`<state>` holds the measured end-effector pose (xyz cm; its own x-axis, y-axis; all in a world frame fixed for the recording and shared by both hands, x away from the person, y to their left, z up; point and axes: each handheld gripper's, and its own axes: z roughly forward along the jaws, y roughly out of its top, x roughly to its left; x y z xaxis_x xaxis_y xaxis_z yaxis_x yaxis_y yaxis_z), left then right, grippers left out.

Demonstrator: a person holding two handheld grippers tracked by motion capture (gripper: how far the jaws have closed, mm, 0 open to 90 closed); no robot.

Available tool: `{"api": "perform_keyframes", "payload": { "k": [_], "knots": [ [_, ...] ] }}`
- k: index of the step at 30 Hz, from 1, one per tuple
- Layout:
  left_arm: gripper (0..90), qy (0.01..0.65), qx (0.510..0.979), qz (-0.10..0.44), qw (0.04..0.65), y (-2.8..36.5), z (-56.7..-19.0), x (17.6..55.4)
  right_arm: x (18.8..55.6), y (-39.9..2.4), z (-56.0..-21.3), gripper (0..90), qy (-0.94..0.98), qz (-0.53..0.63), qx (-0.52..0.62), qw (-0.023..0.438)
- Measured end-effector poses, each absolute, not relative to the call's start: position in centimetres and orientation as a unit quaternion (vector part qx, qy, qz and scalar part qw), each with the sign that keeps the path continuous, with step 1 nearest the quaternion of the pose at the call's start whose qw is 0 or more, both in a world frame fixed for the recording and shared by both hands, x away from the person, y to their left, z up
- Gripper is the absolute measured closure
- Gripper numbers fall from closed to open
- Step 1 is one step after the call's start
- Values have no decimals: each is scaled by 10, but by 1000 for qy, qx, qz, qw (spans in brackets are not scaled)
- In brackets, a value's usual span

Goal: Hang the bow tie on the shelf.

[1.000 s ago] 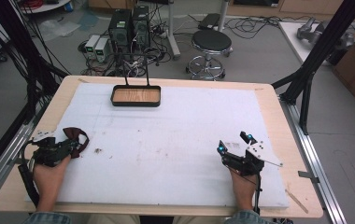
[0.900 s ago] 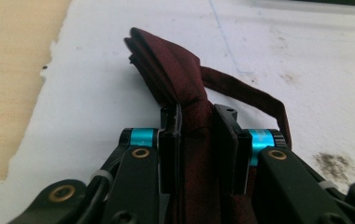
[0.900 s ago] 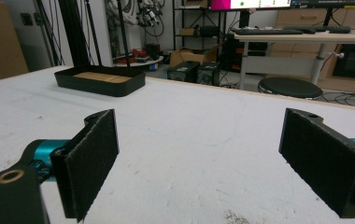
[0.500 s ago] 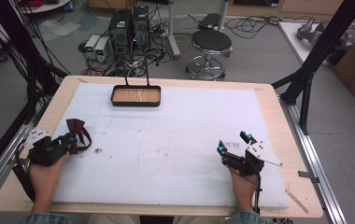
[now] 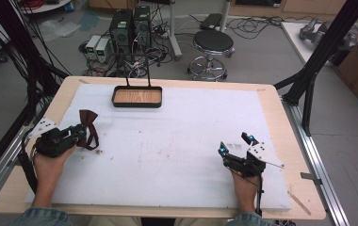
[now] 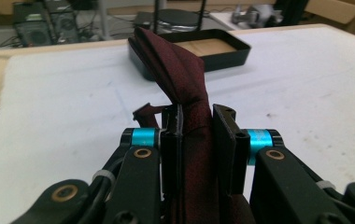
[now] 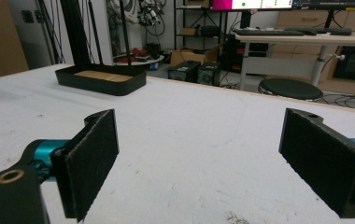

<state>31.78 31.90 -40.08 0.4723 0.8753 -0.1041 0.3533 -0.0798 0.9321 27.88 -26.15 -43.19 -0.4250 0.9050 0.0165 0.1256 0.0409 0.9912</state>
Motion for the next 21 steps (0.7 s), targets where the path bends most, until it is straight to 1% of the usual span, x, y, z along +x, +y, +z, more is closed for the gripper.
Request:
{"api": "perform_keyframes", "payload": {
  "k": [3,7,14,21],
  "knots": [
    [735,420,706,251,512,311,-389,331,279,-261,-432,110,634,559,406,348],
    [734,400,711,244,525,305,-376,345,279,-261,-432,110,634,559,406,349],
    [735,390,703,237,546,301,-362,365,279,-261,-432,110,634,558,406,349],
    [735,387,698,240,553,297,-353,383,279,-261,-432,110,635,557,406,350]
  ]
}}
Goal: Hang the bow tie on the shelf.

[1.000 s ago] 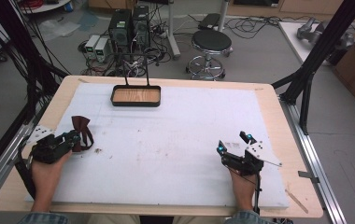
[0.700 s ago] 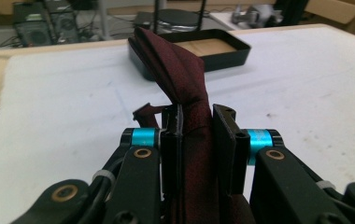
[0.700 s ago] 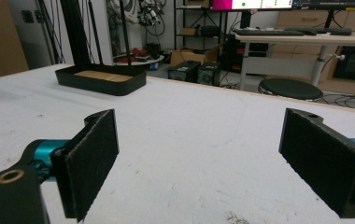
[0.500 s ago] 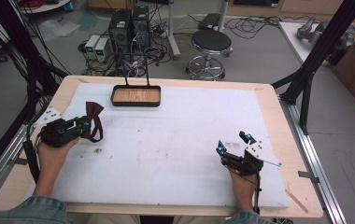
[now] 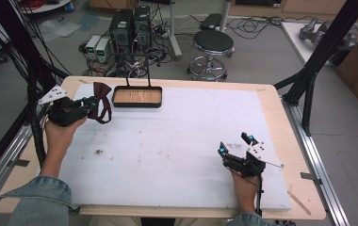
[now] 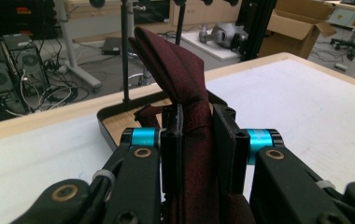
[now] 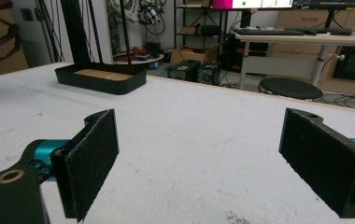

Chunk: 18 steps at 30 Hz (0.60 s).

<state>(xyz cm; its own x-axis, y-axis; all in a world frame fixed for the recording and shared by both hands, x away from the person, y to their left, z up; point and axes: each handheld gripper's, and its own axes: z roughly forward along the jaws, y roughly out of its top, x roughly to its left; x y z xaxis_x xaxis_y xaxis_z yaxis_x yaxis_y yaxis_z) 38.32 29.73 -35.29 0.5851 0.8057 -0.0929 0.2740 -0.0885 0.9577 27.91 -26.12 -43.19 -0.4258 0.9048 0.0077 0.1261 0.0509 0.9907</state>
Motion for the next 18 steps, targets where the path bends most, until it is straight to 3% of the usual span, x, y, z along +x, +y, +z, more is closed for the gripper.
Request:
{"api": "perform_keyframes", "payload": {
  "k": [18],
  "knots": [
    [735,373,697,245,562,294,-322,421,279,-260,-432,110,637,555,405,350]
  ]
}}
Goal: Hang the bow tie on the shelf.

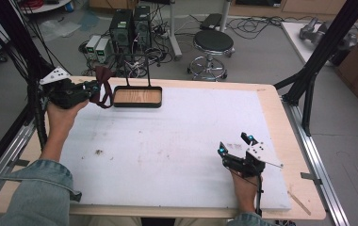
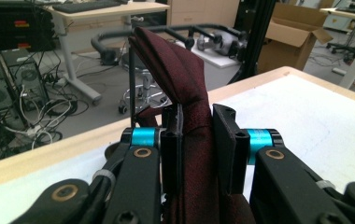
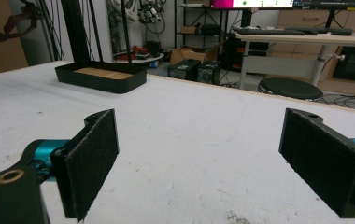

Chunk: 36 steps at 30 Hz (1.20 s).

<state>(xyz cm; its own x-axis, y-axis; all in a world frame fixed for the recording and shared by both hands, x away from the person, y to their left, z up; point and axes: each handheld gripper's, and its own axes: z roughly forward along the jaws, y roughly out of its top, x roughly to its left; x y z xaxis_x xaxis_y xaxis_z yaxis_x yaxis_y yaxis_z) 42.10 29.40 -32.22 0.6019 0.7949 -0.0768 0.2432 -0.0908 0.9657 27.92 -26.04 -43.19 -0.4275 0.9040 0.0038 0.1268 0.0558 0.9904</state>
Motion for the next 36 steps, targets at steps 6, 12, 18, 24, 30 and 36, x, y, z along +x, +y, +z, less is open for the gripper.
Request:
{"api": "perform_keyframes", "payload": {
  "k": [6,12,18,24,30,36],
  "knots": [
    [735,371,692,248,568,295,-310,431,279,-260,-432,110,637,555,405,350],
    [735,365,689,253,573,294,-298,439,279,-260,-432,110,636,555,406,350],
    [735,356,691,258,574,287,-288,446,279,-260,-432,110,637,555,405,350],
    [735,361,686,256,577,281,-286,456,279,-260,-432,110,637,556,403,349],
    [735,369,691,257,566,275,-287,471,279,-260,-432,110,637,556,404,348],
    [734,390,679,262,564,279,-291,483,280,-260,-432,110,638,556,403,348]
  ]
}}
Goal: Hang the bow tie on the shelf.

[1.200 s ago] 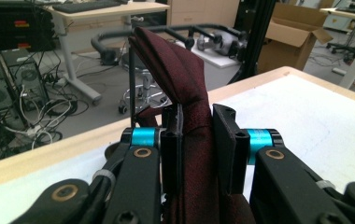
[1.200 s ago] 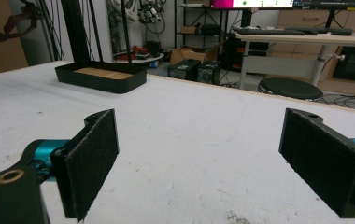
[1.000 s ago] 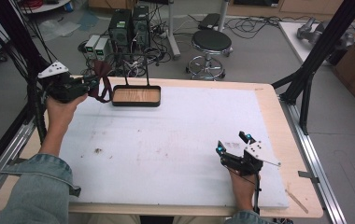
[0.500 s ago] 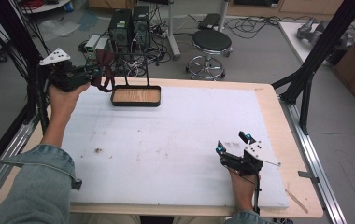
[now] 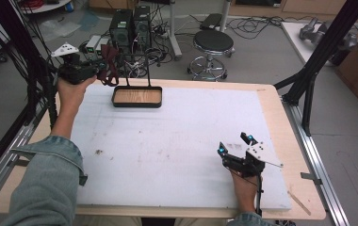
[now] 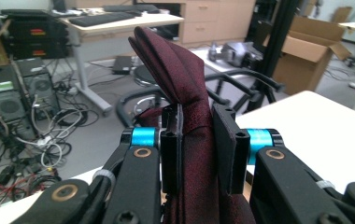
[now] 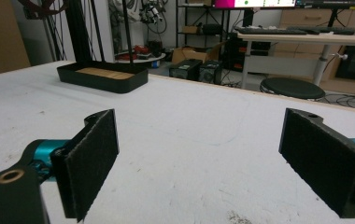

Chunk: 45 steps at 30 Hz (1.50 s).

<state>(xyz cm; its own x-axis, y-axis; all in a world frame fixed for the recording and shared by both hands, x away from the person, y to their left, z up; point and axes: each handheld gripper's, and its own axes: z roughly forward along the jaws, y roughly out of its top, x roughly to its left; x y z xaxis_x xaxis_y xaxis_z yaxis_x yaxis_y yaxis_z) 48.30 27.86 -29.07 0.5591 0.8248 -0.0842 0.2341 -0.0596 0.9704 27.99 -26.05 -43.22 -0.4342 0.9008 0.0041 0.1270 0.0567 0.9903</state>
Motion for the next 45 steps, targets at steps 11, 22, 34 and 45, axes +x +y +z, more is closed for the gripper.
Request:
{"api": "perform_keyframes", "payload": {
  "k": [11,22,34,45],
  "knots": [
    [734,440,670,268,535,289,-301,494,280,-260,-432,110,640,556,403,346],
    [733,470,654,284,521,292,-311,498,281,-259,-432,110,642,555,399,348],
    [724,470,652,293,518,295,-324,496,280,-259,-432,110,642,555,401,346],
    [717,476,653,295,510,296,-332,495,281,-259,-432,110,642,554,401,347]
  ]
}}
